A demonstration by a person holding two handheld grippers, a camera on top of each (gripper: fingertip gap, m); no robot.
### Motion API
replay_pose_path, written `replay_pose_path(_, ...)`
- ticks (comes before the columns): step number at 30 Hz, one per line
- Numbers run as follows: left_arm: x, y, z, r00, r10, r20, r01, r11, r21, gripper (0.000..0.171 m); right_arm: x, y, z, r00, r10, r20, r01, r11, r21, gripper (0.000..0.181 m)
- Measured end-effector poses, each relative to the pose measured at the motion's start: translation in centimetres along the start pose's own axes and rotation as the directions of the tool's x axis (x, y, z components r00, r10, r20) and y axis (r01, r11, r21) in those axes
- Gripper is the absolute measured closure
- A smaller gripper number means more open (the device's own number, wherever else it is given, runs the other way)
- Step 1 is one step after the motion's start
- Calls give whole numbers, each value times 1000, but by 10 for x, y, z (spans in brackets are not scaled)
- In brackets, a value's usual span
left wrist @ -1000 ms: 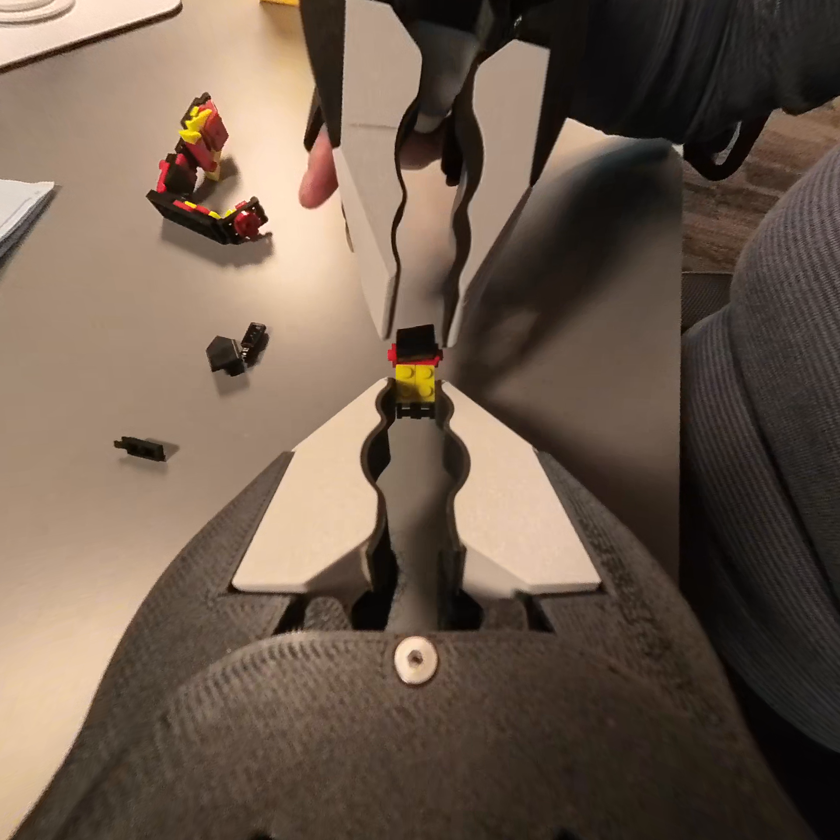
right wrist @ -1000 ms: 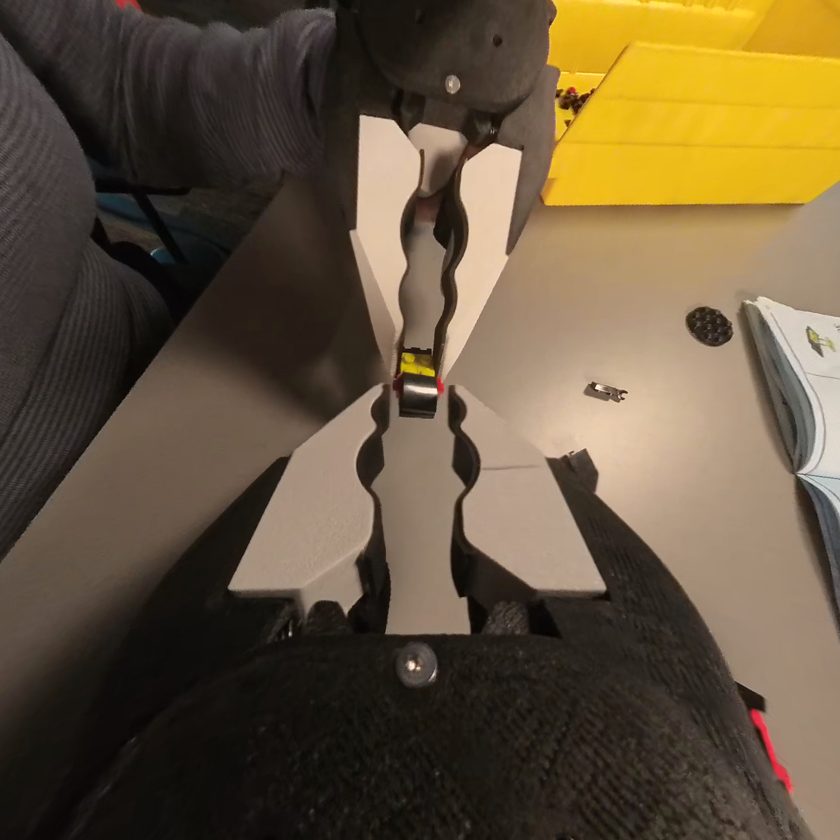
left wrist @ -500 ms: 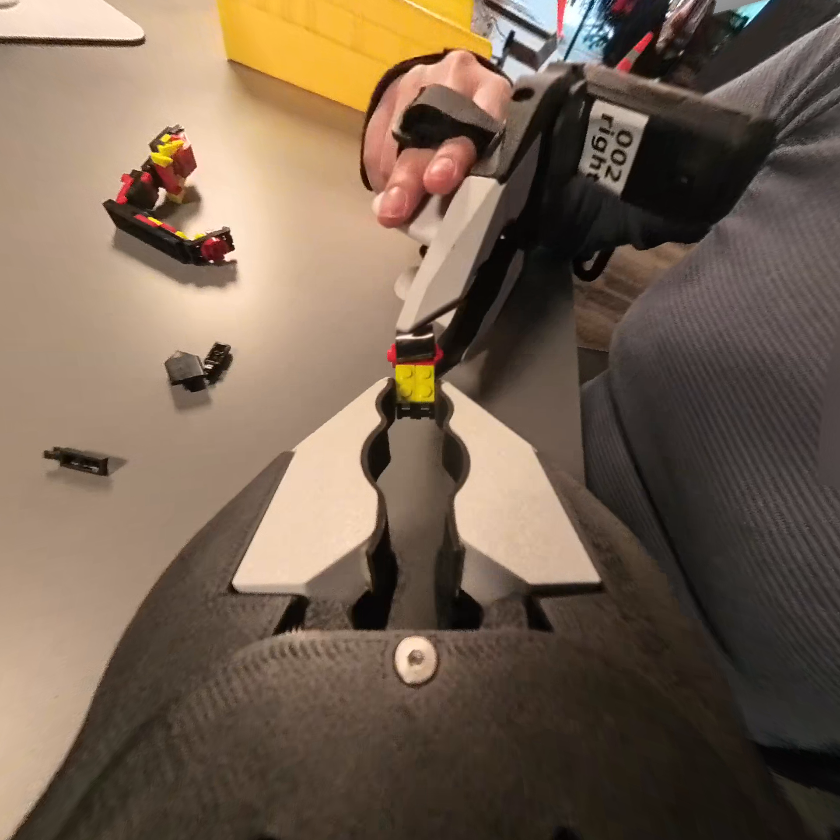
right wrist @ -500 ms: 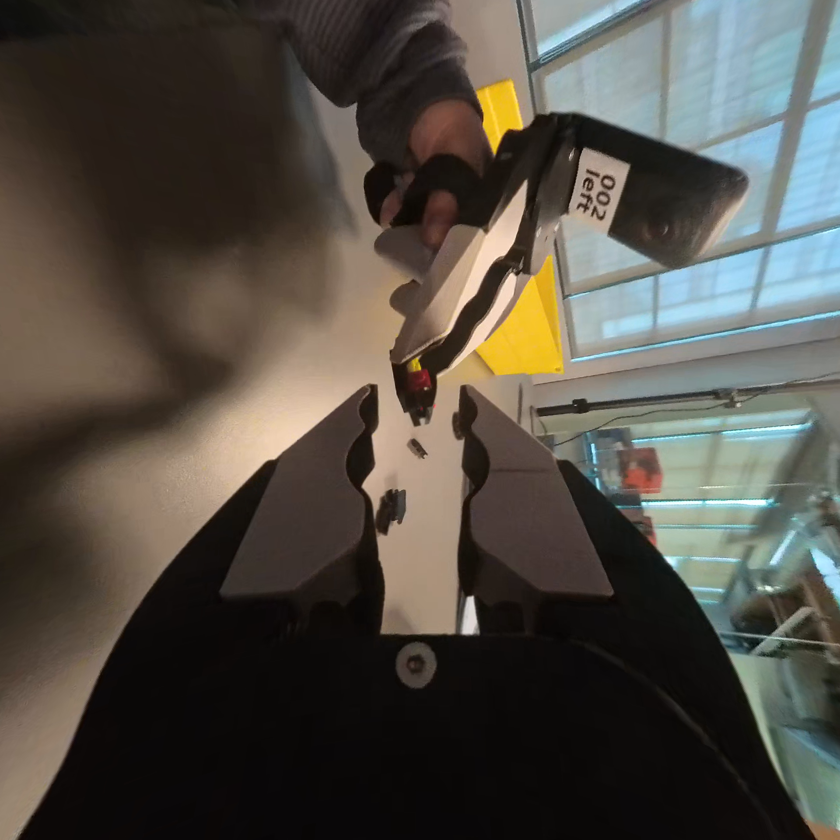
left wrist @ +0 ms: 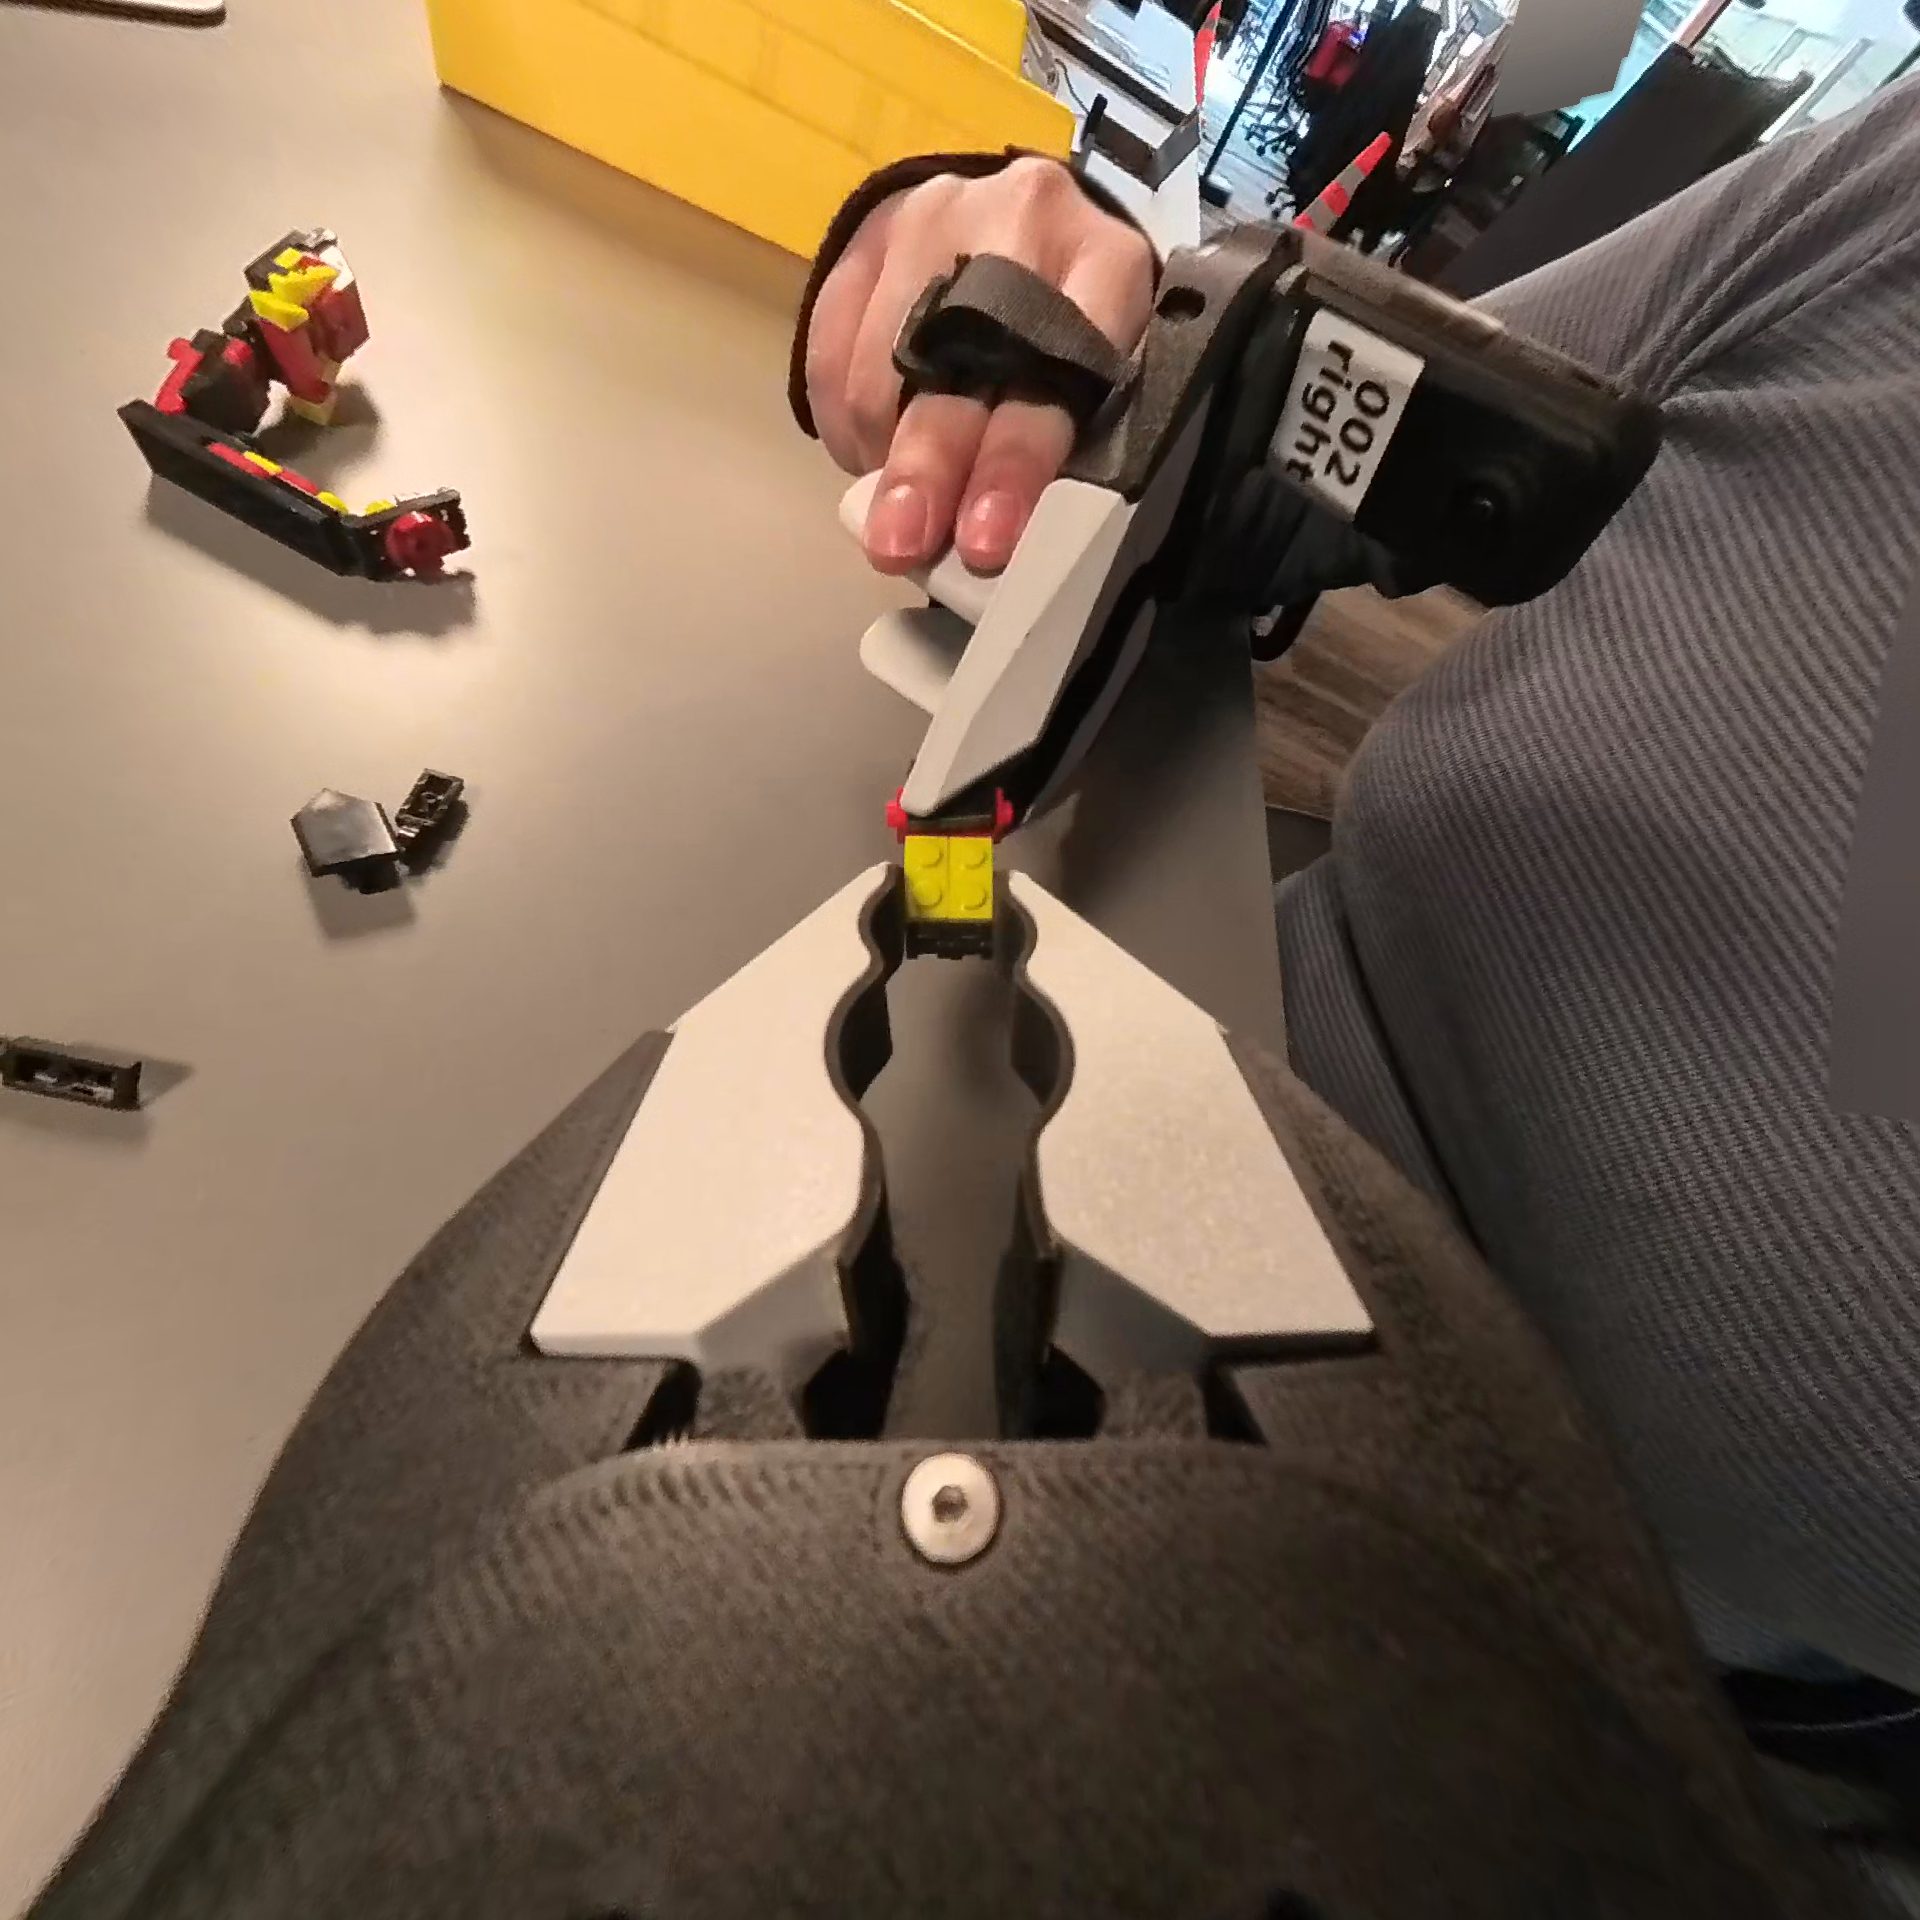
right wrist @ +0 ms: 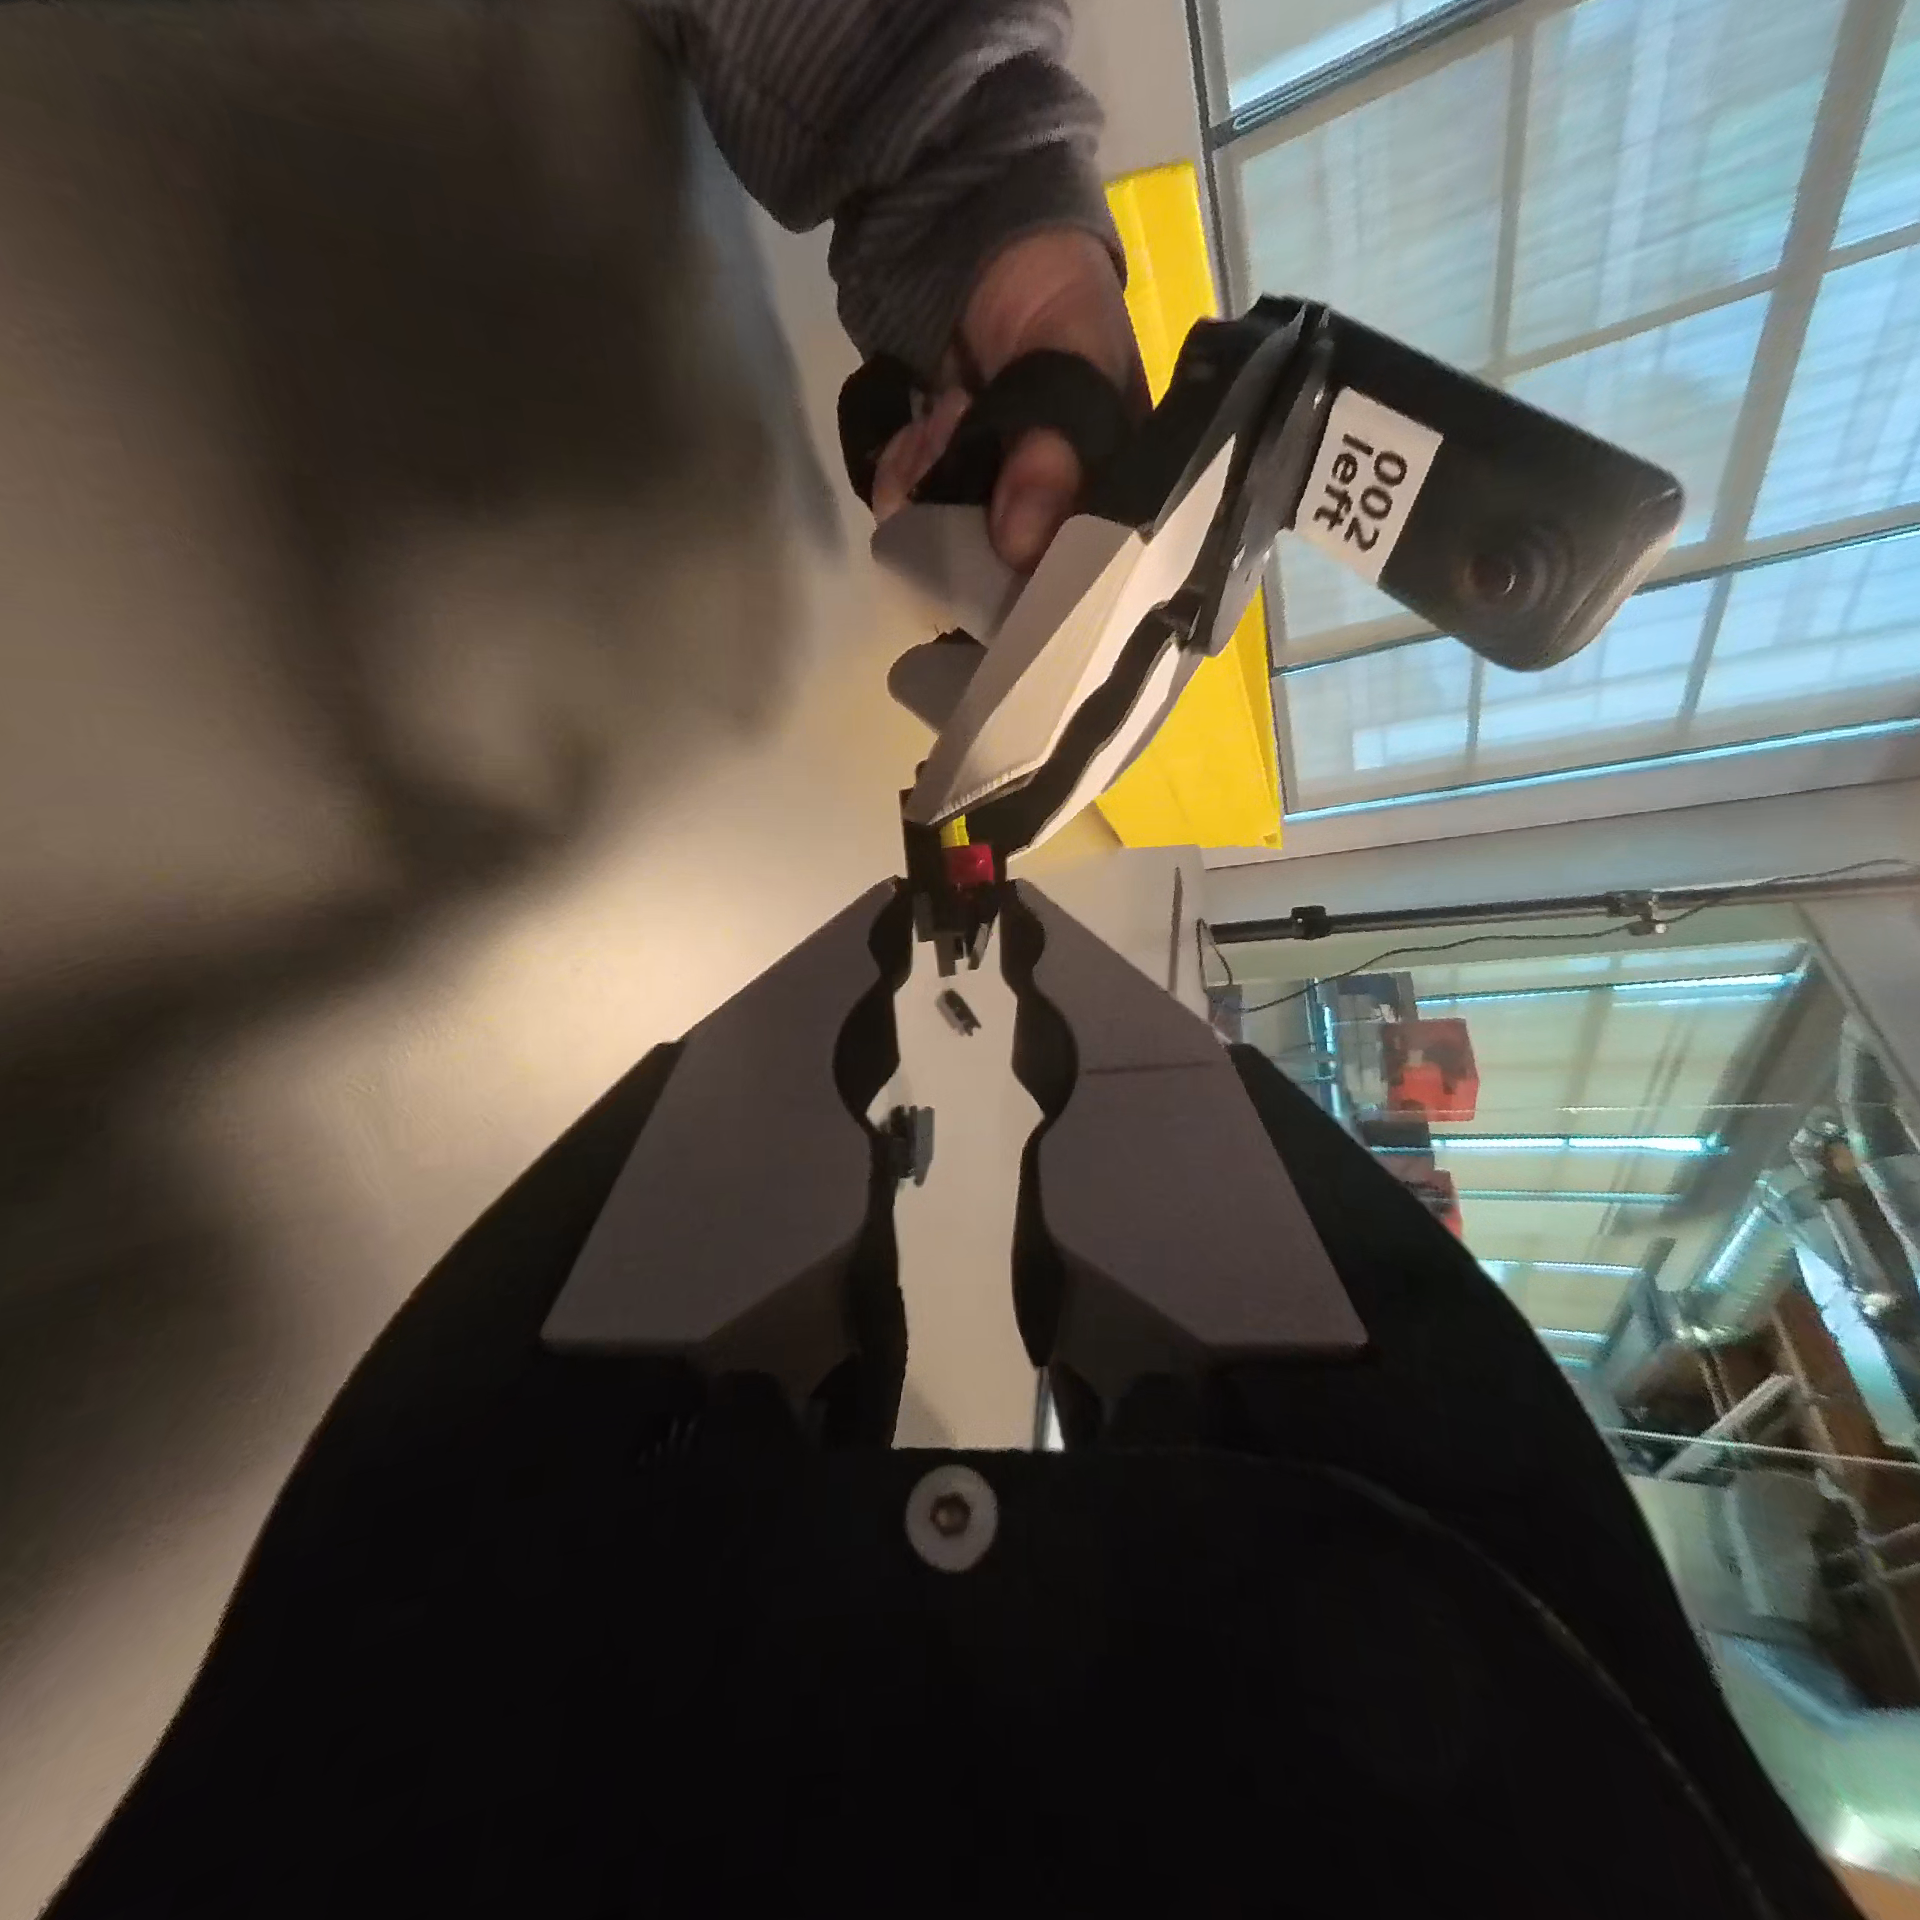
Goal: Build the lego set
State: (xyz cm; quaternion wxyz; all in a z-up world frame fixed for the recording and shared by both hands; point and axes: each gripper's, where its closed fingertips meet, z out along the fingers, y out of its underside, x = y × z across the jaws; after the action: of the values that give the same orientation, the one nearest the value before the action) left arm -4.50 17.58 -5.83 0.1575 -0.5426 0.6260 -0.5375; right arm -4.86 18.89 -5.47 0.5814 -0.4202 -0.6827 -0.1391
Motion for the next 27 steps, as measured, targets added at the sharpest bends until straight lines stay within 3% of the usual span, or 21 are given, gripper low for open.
replay_pose_path(11, 8, 4, 4, 996, -26, -81, 24, 1000, -17, 156, -7, -7, -5, 993, 73, 91, -77, 996, 46, 167)
replay_pose_path(15, 8, -3, 2, 996, -30, -80, 33, 999, 38, 156, 0, -5, -6, 983, 157, 91, -160, 987, 32, 167)
replay_pose_path(19, -1, -12, -1, 988, 125, 90, -131, 989, 71, 122, 10, 5, -7, 964, 258, 58, -259, 966, 19, 167)
replay_pose_path(21, -7, -17, -2, 916, 309, 255, -331, 942, 49, 116, 12, 11, -7, 953, 299, 55, -299, 954, 8, 167)
replay_pose_path(23, -13, -17, -4, 776, 485, 403, -507, 860, -59, 115, 11, 15, -7, 941, 333, 61, -334, 943, -6, 167)
replay_pose_path(25, -19, -14, -3, 669, 578, 466, -573, 801, -171, 122, 10, 18, -6, 932, 354, 75, -353, 935, -18, 167)
replay_pose_path(27, -21, -11, 3, 639, 607, 473, -589, 781, -208, 128, 8, 20, -5, 924, 372, 88, -370, 928, -40, 167)
